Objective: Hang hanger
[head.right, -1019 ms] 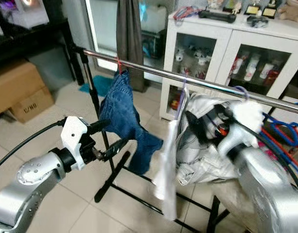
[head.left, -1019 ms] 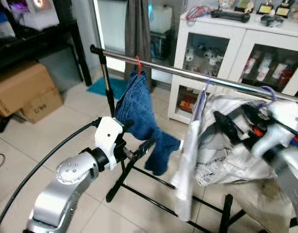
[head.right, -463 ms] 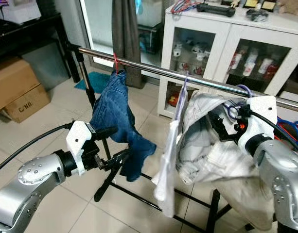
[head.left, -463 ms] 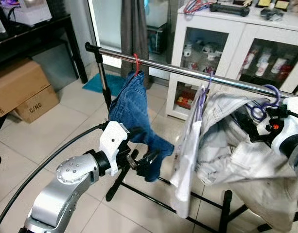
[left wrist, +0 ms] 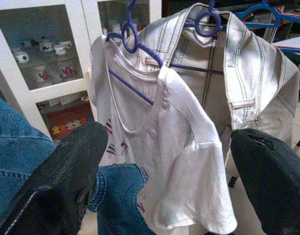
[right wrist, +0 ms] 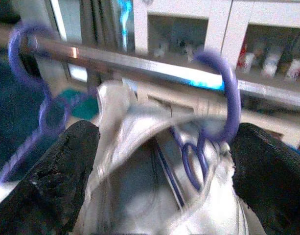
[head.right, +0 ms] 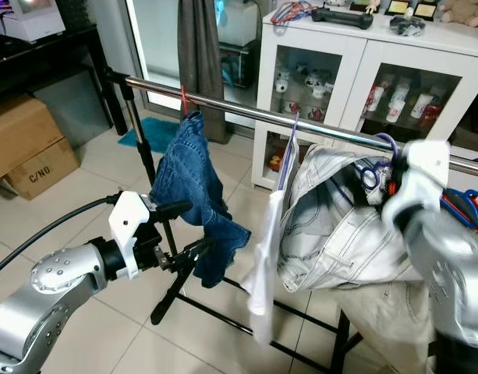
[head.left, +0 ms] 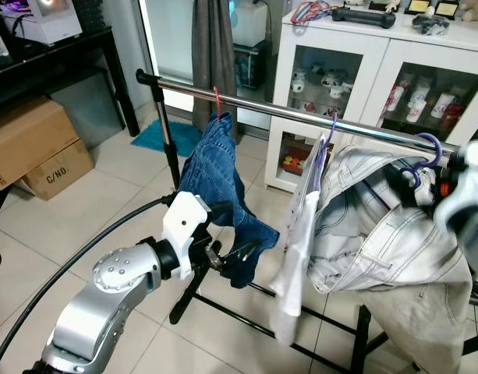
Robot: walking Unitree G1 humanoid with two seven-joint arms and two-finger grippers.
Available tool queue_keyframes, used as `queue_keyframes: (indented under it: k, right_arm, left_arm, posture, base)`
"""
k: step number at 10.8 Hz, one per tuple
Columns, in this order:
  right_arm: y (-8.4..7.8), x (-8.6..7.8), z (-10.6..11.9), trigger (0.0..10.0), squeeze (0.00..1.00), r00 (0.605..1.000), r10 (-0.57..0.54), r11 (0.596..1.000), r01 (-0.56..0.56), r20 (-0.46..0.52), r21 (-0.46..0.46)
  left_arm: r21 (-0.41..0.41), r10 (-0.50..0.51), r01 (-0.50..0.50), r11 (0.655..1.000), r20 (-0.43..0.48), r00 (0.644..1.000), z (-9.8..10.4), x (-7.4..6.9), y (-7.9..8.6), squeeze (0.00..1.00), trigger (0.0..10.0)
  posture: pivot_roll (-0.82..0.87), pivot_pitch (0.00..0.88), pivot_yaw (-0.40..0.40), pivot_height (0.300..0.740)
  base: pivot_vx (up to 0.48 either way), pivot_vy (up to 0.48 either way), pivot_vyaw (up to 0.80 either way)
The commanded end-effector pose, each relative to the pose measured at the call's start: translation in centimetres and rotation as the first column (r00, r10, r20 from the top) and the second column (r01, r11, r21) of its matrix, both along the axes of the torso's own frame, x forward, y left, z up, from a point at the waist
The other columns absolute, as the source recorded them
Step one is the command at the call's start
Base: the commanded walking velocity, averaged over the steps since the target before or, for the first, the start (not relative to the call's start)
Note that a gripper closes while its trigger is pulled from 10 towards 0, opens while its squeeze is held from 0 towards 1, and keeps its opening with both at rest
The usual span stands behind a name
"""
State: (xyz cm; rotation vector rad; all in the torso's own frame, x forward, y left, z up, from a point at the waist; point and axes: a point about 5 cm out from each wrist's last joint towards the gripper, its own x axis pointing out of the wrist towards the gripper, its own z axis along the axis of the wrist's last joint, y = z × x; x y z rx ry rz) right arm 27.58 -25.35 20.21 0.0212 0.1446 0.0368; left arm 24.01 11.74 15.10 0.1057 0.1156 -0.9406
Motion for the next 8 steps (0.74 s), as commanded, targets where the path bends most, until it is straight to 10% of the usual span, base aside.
queue_keyframes:
  k: [1, 2, 8]
  right_arm:
    - [0.0, 0.4, 0.3, 10.0, 0.0, 0.999, -0.005, 0.999, 0.004, 0.032, 0.035]
    - [0.7, 1.0, 0.0, 1.2, 0.0, 0.998, 0.028, 0.998, -0.031, 0.048, 0.06]
    - [0.5, 3.6, -0.3, 0.0, 0.0, 0.994, 0.002, 0.997, -0.011, 0.11, 0.077]
  left_arm:
    - [0.004, -0.012, 0.012, 1.0, 0.002, 1.0, 0.0, 0.1, -0.1, 0.69, 10.0]
    - [0.004, -0.01, 0.01, 1.0, 0.004, 1.0, 0.1, 0.1, 0.0, 0.69, 10.0]
    - [0.012, -0.028, 0.028, 1.0, 0.009, 1.0, 0.2, 0.2, 0.0, 0.69, 10.0]
  posture:
    - [0.07, 0.0, 0.012, 0.74]
    - [0.07, 0.0, 0.011, 0.74]
    - [0.08, 0.0, 0.013, 0.74]
  base:
    - [0.0, 0.0, 0.0]
    - [0.0, 0.0, 0.0]
    - [0.0, 0.0, 0.0]
